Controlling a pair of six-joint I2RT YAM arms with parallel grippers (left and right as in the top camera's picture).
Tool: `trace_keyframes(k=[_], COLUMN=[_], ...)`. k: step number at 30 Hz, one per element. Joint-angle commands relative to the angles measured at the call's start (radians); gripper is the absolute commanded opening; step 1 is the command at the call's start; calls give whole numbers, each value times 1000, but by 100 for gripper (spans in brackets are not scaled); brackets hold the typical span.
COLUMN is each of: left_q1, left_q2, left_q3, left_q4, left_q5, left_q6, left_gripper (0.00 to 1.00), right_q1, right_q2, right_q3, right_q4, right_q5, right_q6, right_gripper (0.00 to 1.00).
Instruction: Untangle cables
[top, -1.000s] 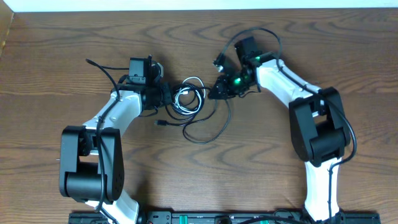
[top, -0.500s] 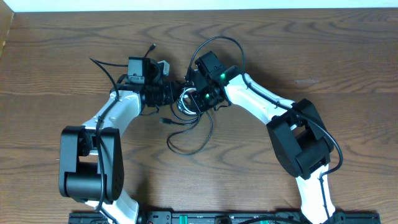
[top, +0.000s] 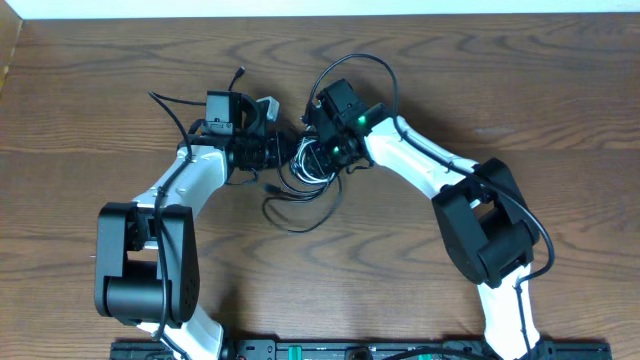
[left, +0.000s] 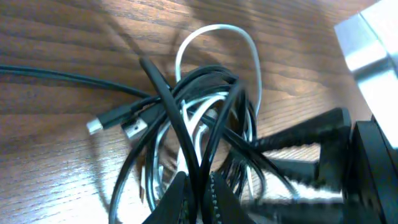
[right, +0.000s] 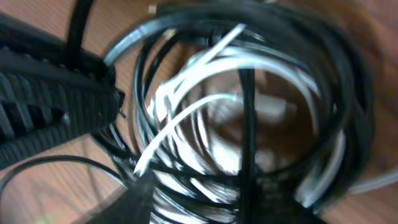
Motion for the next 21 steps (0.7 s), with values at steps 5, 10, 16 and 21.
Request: trace_keyframes(k=[5, 10, 16, 21], left_q1=[-1, -1, -1, -2], left_q2=[-27, -27, -27, -27], left_q3=[6, 6, 6, 6], left_q4=[0, -4, -21, -21], left_q5=[27, -27, -97, -97], left_q6=[24, 24, 17, 16], left_gripper=[9, 16, 45, 47], right_q1=[-66, -62, -12, 21], right_q2=[-110, -104, -102, -102], right_q3=[19, 0, -76, -161], right_q4=[-36, -137, -179, -145], right_q5=[-96, -89, -26, 6], right_q6=[10, 51, 97, 156], right_gripper=[58, 54, 54, 54])
